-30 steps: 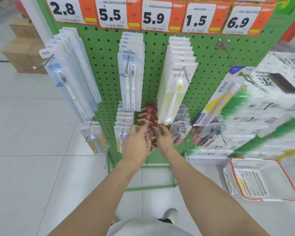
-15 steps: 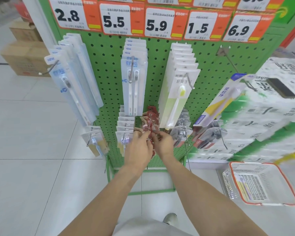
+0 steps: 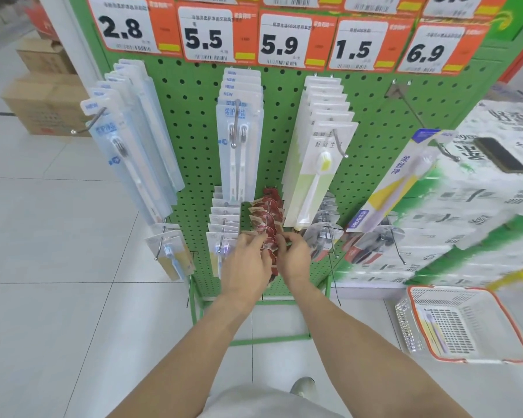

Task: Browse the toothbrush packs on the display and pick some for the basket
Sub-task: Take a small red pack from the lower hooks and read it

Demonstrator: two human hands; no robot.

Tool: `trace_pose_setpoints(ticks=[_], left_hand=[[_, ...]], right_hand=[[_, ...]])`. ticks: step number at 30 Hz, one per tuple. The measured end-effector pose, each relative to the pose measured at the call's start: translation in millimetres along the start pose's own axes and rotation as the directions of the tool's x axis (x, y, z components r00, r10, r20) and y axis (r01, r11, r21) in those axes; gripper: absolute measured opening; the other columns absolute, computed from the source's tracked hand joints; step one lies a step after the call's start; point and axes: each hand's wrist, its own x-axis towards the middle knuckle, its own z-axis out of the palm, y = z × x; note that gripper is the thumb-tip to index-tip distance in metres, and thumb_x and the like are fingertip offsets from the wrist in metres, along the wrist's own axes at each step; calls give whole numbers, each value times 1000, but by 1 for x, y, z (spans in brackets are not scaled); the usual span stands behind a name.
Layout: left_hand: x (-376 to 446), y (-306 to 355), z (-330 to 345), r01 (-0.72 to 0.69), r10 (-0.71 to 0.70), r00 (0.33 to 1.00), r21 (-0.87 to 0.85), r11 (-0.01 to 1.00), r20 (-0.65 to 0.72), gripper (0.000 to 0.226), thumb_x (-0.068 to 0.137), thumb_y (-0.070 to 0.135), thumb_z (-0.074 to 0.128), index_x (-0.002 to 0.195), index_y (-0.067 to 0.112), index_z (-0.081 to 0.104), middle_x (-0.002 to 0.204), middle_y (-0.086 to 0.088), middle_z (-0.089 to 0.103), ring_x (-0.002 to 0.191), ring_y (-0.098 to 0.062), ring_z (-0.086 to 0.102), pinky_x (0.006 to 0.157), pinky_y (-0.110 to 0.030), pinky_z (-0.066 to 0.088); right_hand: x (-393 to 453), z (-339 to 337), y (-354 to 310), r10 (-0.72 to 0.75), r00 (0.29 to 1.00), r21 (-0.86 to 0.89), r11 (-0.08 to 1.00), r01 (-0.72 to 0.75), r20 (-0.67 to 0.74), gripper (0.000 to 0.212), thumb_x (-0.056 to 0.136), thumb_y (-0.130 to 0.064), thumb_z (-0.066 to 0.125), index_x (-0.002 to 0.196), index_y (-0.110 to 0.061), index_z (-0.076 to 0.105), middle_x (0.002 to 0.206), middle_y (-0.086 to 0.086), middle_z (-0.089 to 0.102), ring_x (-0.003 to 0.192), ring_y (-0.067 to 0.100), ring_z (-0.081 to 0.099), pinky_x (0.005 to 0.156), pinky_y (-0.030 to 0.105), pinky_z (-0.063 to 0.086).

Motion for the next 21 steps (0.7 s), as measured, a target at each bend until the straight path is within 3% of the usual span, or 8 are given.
trace_pose_setpoints(ticks=[5, 14, 21], left_hand=[[0, 2, 1, 9, -9, 1000, -12, 1000, -15, 37, 100, 22, 50, 137, 24, 58, 131, -3, 53, 96, -26, 67, 79, -40, 55], [-1, 3, 3, 24, -25, 999, -27, 999, -28, 36, 100, 23, 50, 135, 23, 60, 133, -4, 54, 97, -27, 67, 81, -40, 55], [-2, 3, 4, 25, -26, 999, -29, 999, -30, 38, 100, 23, 50, 136, 22, 60, 134, -4, 53, 100, -26, 66, 82, -40, 54]], right_hand=[[-3, -2, 7, -39, 997, -72, 997, 35, -64, 21, 101, -21, 58, 98, -12, 77, 94, 0, 74, 83, 16, 64, 72, 27, 47], [-17, -9, 4, -157, 973, -241, 964, 114, -170, 24, 100, -25, 57, 95, -16, 78, 95, -2, 74, 89, 16, 65, 73, 19, 27], [-23, -11, 0, -170, 965, -197, 972, 130, -201, 19, 98, -20, 60, 95, -15, 78, 94, 1, 72, 81, 20, 65, 71, 25, 36]])
